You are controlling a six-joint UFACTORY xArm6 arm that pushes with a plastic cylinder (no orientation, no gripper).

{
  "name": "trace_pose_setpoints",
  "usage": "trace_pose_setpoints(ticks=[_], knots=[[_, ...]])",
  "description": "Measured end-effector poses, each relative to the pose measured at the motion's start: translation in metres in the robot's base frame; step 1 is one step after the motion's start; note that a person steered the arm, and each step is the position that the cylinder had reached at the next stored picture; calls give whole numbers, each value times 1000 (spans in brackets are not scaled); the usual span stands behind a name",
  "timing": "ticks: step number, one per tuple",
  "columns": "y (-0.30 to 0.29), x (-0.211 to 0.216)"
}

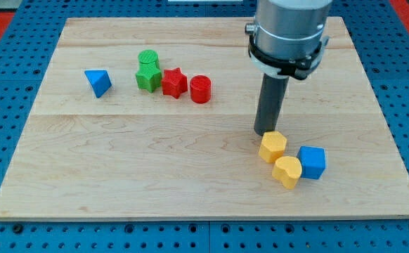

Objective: Move blue triangle closer to green star

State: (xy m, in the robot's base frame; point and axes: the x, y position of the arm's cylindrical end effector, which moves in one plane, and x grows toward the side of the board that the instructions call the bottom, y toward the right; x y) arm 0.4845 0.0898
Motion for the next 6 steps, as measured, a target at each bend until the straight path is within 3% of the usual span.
trace_pose_setpoints(ticks=[1,2,5,6], knots=[[3,14],[-35,4],[-291,-25],[-335,-34]])
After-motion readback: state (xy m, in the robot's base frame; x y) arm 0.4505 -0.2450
